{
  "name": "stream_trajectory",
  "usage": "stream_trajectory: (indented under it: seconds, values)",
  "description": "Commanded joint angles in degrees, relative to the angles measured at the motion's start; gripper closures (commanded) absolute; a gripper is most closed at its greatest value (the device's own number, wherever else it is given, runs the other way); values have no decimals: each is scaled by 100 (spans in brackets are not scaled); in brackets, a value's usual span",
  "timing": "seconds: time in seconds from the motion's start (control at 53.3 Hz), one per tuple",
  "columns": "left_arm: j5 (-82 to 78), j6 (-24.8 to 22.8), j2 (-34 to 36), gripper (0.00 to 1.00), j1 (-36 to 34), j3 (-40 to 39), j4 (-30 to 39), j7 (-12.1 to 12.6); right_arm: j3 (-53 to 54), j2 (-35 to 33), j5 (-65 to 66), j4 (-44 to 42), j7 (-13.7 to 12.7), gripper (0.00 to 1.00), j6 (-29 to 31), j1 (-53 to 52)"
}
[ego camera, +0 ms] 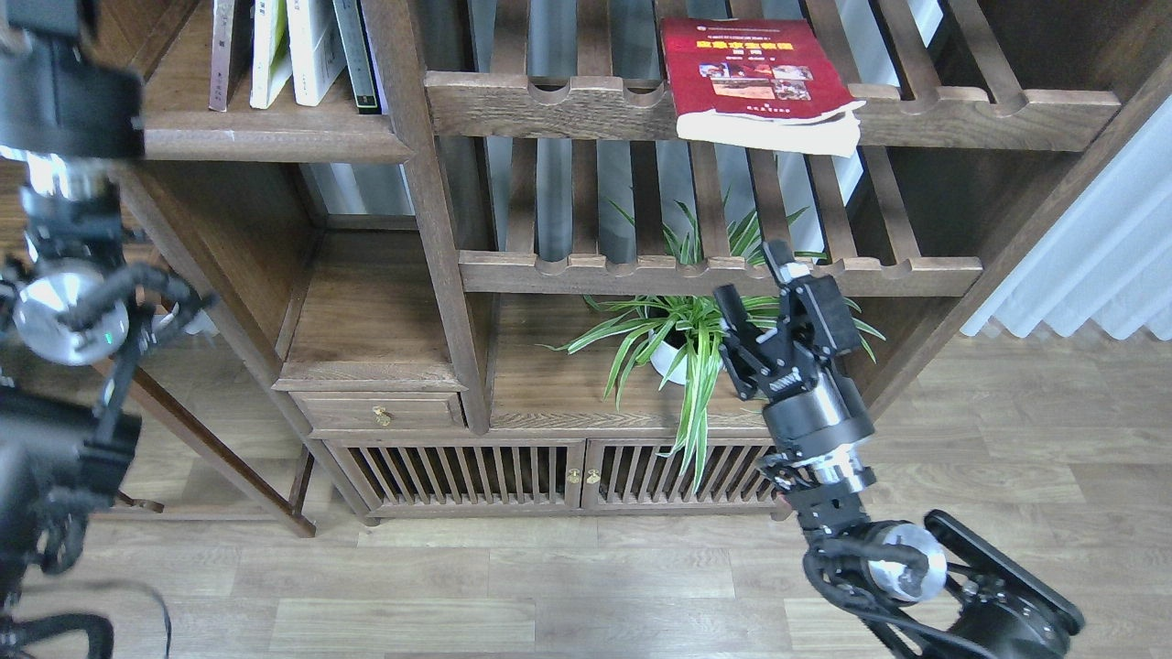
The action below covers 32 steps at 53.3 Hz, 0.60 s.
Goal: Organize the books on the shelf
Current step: 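Withdraw the left arm and raise the right gripper toward the red book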
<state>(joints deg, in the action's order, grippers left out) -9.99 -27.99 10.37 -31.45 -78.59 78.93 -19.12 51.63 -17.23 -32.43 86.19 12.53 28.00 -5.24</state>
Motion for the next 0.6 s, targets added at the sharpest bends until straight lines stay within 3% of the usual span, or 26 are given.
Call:
stream_trajectory:
  seconds: [0.0, 0.506, 0.582]
  values:
    - [138, -1, -26, 2, 33, 221, -18, 40, 66, -53, 8, -23, 3, 8, 0, -21]
    - [138, -1, -387, 0, 727, 1355, -53, 84, 58, 202, 43, 12, -5, 9, 0, -680]
    - [129, -1, -352, 0, 841, 1627, -97, 215, 49, 202, 96, 12, -5, 9, 0, -645]
